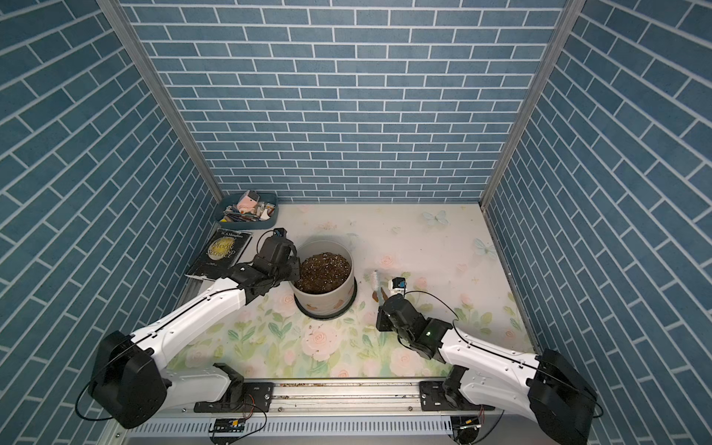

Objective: Scrub the dried mud off the ceramic pot
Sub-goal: Rotate the pot on the tray.

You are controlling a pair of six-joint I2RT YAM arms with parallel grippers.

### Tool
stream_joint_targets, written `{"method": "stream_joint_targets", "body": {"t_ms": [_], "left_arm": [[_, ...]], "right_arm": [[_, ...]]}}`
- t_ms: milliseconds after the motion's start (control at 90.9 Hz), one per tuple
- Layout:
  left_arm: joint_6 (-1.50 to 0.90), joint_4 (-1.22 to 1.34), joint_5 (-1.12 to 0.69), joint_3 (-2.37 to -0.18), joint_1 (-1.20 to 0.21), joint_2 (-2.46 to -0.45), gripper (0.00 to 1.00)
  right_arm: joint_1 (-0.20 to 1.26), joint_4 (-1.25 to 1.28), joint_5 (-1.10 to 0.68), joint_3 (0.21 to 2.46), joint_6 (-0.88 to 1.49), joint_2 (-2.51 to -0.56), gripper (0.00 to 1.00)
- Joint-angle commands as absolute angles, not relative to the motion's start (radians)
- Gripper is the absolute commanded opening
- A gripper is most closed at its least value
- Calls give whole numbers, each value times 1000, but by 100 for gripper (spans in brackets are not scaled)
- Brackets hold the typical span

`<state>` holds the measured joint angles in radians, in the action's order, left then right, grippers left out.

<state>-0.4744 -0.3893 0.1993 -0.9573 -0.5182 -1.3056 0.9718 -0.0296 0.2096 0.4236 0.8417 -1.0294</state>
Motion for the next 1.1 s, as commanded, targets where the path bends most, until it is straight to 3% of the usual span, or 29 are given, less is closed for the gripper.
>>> {"method": "stream_joint_targets", "body": {"t_ms": [0,176,440,792,1089], "left_arm": [[-490,-324,173,-1006,-525,-1346,43],[-479,-322,205,-1057,-517,-1379,56],[-461,-304,219,-1063,-511,-1398,59],[-451,-296,229,-1035,-499,-1401,52],[-461,-303,228,-1011,-496,-1399,30]], "right_arm": [[985,-14,230,415,872,-1039,0],[993,-8,241,417,877,-1049,0],[994,3,256,410,899,-1053,0],[994,96,203,408,925,-1122,0],[1000,119,193,404,936,-1149,0]]}}
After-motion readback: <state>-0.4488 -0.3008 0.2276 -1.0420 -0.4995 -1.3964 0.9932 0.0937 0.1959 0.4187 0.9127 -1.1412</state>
